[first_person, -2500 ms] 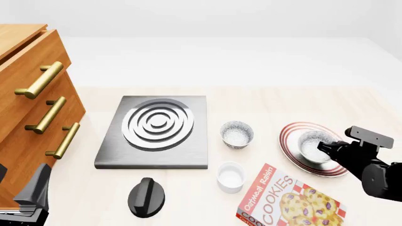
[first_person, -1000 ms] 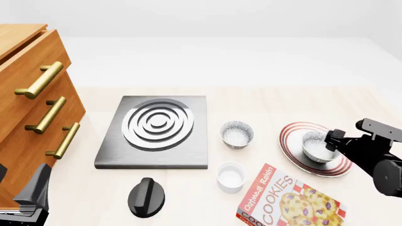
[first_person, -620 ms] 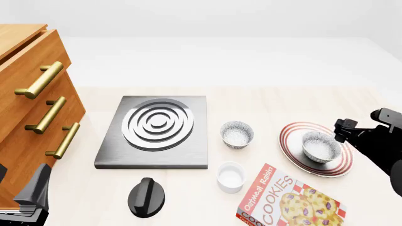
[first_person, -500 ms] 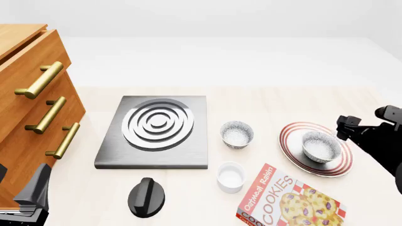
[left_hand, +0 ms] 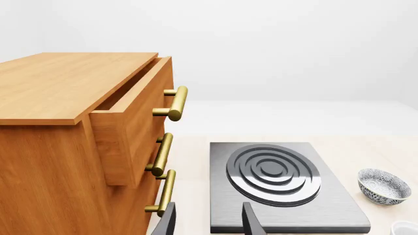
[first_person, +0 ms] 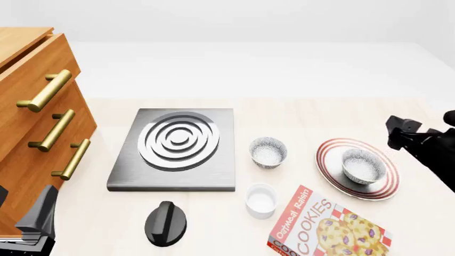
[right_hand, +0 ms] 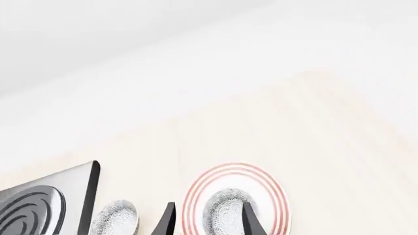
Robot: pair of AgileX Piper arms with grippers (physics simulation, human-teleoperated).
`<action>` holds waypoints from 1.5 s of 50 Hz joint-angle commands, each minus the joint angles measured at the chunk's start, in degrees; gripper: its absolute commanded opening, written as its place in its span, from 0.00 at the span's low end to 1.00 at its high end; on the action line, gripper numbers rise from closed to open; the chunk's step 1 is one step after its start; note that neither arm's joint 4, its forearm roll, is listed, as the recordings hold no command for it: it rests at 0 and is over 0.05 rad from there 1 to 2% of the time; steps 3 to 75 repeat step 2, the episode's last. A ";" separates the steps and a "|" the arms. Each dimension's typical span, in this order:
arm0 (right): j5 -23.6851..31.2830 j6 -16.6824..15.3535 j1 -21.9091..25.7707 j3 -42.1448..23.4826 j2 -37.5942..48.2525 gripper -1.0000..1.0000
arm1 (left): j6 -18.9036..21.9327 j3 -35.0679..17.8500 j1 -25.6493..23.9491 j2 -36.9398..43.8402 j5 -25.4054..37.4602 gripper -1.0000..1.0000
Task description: Pick the akita bowl next to the plate and place it on the plate.
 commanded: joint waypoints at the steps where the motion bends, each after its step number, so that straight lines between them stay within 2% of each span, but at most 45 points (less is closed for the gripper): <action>1: 3.38 0.61 0.88 -0.36 -7.82 1.00 | 0.00 0.00 0.00 0.00 0.00 1.00; 75: 3.77 0.72 1.03 -0.46 -8.19 1.00 | 0.00 0.00 0.00 0.00 0.00 1.00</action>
